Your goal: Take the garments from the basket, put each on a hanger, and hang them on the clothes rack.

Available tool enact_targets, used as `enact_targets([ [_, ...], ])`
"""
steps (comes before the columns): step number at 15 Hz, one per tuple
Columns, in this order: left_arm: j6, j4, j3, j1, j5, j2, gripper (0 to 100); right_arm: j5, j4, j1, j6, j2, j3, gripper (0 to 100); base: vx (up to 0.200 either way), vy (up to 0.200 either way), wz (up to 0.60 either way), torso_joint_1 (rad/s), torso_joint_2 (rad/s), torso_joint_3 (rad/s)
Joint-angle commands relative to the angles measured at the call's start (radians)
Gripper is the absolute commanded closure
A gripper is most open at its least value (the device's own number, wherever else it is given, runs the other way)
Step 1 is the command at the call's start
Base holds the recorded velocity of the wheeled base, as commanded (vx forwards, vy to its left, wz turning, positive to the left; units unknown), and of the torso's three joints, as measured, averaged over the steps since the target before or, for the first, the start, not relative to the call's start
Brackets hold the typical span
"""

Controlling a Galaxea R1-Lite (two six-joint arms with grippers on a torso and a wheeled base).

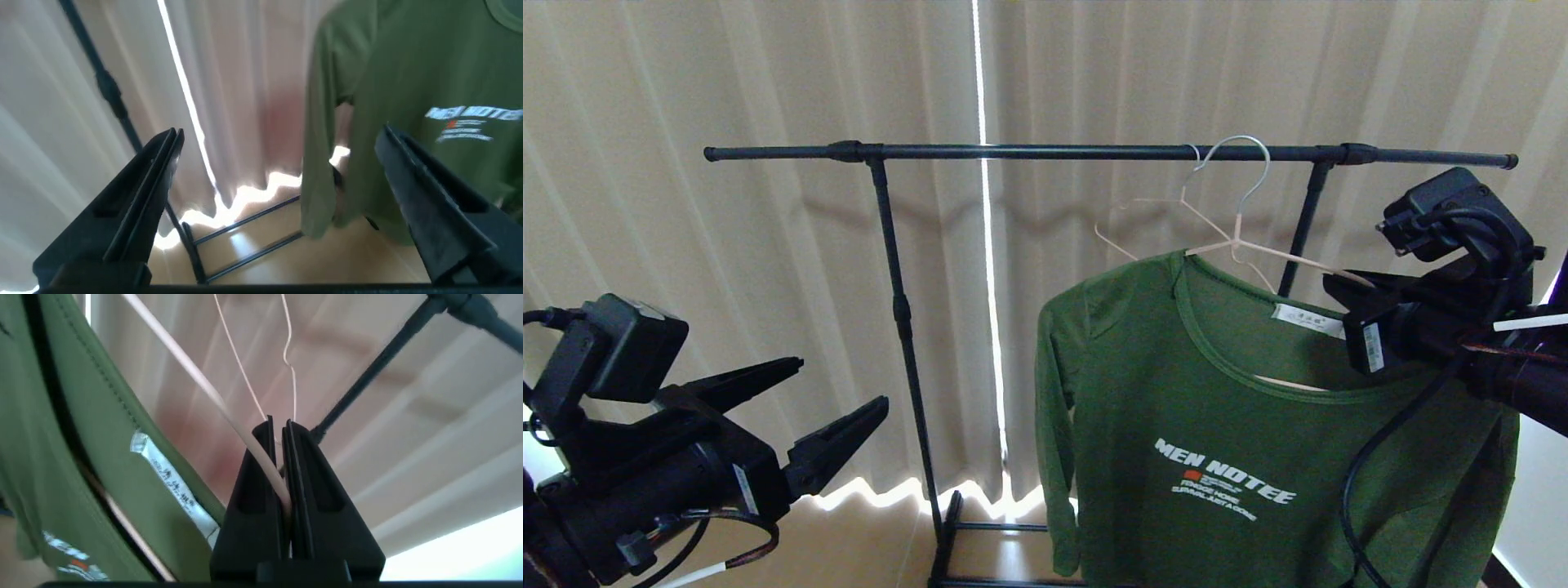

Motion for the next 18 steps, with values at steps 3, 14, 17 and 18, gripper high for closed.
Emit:
enact_targets([
  [3, -0.001, 0.0, 0.001, 0.0, 0.002, -0.003, 0, 0.0, -0.002, 0.017, 0.002, 0.006, -0.011, 100, 0.2, 0.0, 0.0, -0.007, 0.0, 0.002],
  [14, 0.009, 0.0, 0.016, 0.006, 0.0, -0.006, 0, 0.0, 0.0, 0.016, 0.002, -0.003, -0.008, 100, 0.164, 0.0, 0.0, 0.008, 0.0, 0.001],
  [17, 0.01, 0.0, 0.013, 0.041, 0.0, -0.02, 0, -0.062, 0.003, 0.005, 0.0, 0.022, -0.031, 100, 0.0, 0.0, 0.0, 0.0, 0.0, 0.0],
  [18, 0.01, 0.0, 0.007, 0.046, 0.0, -0.02, 0, -0.076, 0.0, 0.003, 0.002, 0.06, -0.057, 100, 0.0, 0.0, 0.0, 0.0, 0.0, 0.0],
])
